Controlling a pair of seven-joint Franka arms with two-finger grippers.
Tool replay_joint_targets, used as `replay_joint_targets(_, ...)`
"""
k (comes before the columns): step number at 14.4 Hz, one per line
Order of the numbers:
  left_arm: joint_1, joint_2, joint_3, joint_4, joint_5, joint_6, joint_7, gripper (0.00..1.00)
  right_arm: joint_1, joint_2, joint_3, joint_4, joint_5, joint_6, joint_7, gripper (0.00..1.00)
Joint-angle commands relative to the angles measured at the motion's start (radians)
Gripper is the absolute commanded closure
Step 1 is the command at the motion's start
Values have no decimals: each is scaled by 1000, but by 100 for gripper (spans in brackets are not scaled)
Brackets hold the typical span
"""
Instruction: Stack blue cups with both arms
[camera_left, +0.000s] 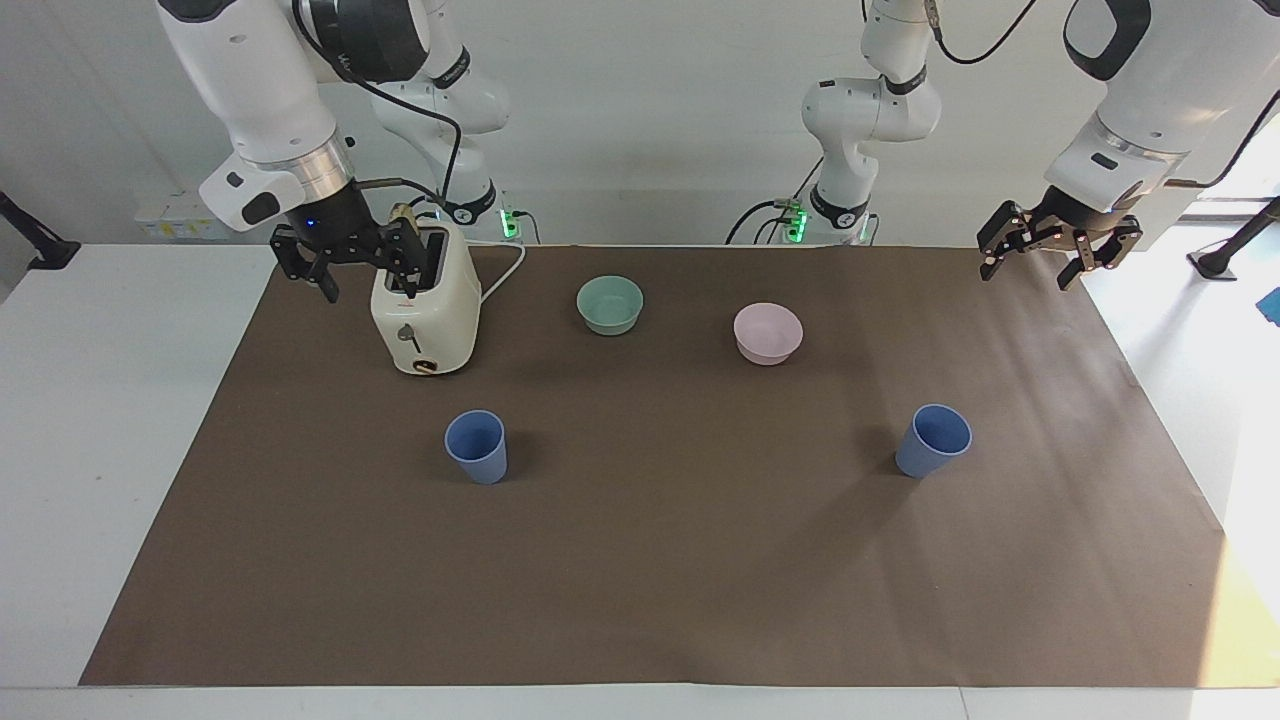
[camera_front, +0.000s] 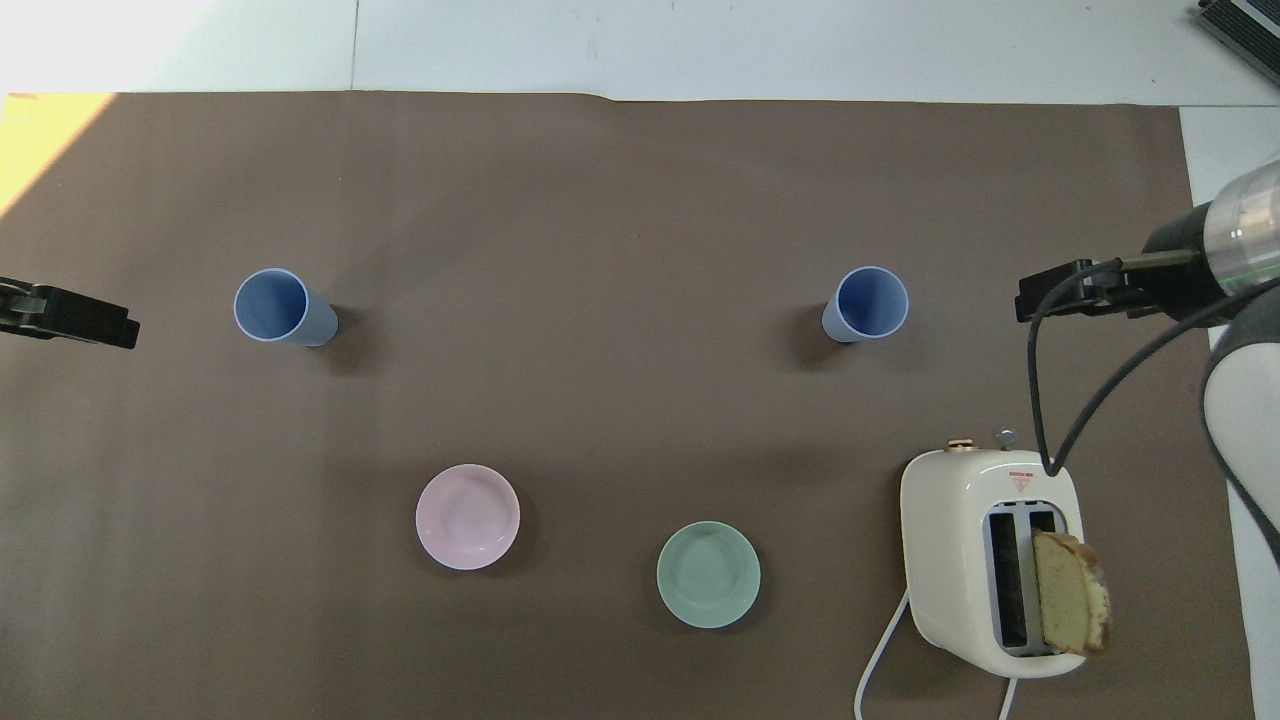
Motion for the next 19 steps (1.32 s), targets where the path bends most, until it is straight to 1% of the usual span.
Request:
replay_joint_targets(1, 3, -20, 1, -20, -7, -5, 4, 0, -4, -20, 5, -18, -7, -9, 14, 0)
replay_joint_targets(6, 11, -22, 2, -20, -7, -7, 6, 0, -4, -20, 6, -18, -7, -8, 14, 0)
replay_joint_targets(10, 11, -23, 5, -20, -7, -36, 2, 0, -4, -20, 6, -18, -7, -9, 14, 0)
replay_joint_targets(13, 11, -23, 4, -21, -7, -13, 7, 0, -4, -20, 6, -18, -7, -9, 14, 0)
replay_joint_targets(16, 11, -23, 5, -29, -7, 47, 15, 0, -4, -20, 6, -18, -7, -9, 14, 0)
replay_joint_targets(19, 11, -20, 5, -27, -7, 53, 16, 0, -4, -20, 6, -18, -7, -9, 14, 0)
